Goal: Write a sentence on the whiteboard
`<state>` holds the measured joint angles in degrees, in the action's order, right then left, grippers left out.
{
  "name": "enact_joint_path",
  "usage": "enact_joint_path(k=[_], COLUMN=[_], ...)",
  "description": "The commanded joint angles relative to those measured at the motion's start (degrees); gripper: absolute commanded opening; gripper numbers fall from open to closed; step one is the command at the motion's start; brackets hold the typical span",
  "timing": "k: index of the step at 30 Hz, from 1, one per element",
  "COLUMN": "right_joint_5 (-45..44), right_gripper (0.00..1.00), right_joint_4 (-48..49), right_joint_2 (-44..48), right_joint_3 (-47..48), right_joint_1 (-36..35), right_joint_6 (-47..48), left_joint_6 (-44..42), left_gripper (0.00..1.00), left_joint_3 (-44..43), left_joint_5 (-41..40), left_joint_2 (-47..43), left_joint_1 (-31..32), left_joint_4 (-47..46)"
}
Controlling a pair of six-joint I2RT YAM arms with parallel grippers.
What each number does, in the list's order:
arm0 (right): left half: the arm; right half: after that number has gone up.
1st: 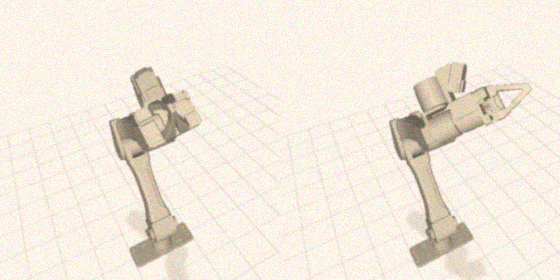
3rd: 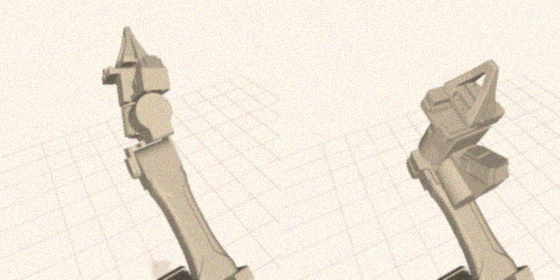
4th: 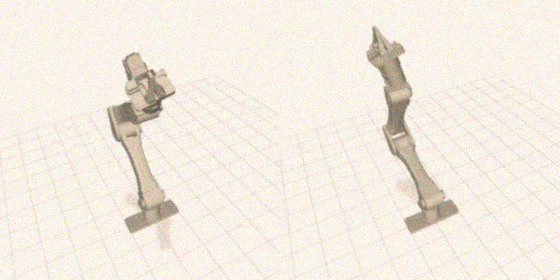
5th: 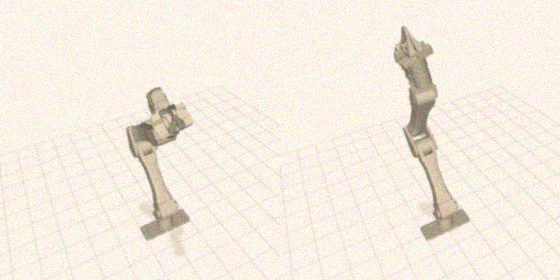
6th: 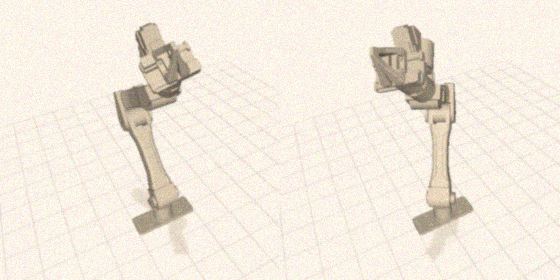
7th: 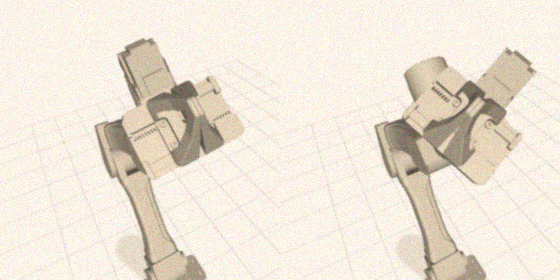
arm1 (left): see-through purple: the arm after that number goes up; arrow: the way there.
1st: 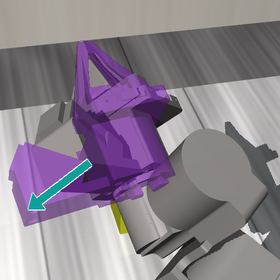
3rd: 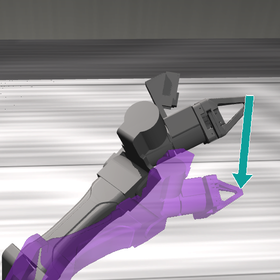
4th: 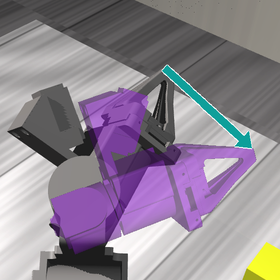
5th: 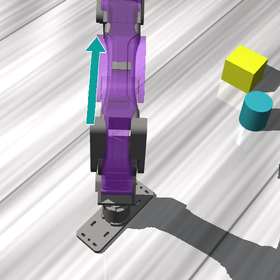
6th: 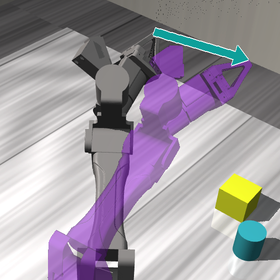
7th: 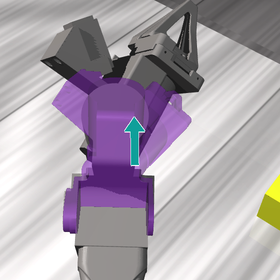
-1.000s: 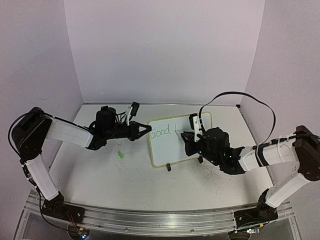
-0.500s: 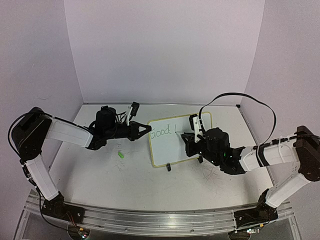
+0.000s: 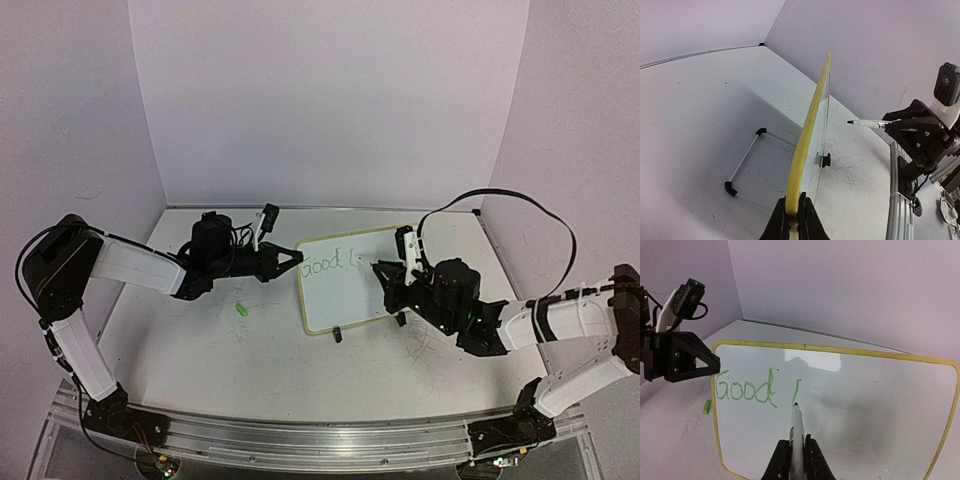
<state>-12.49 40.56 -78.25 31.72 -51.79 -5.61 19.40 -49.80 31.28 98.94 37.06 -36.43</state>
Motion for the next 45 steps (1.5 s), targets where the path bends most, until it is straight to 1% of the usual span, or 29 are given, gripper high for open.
enact_joint_path(k=[1,5,14,34,45], right_joint_5=[2.75,1.79,-1.64,-2.82,-9.05], right_gripper=[0.00,0.00,0.00,0.00,0.00], right_joint_4=[3.91,2.95,2.00,1.39,-1.44], right_joint_2=[-3.43,-5.79,-7.52,-9.60,-7.66], right_joint_3=[4.53,6.98,7.59,8.36,7.01], right_joint_1=[0.04,0.03,0.02,0.03,0.05], right_joint_6=[1.92,1.27,0.79,0.34,-1.25], left_joint_6=[-3.49,-3.50,-3.89,-4.20,-4.19], left_gripper=[0.00,0.00,0.00,0.00,0.00], left_joint_3=[-0.26,-0.09,-0.36,-0.14,-0.09], left_joint_5=[-4.35,-4.32,-4.17,-4.24,-4.39], left_joint_2=[-1.93,-2.24,-2.51,-3.00,-3.11], left_joint_1=[-0.76,-0.65,-0.66,-0.67,-0.63], left_joint_4=[0.32,0.38,0.41,0.50,0.65])
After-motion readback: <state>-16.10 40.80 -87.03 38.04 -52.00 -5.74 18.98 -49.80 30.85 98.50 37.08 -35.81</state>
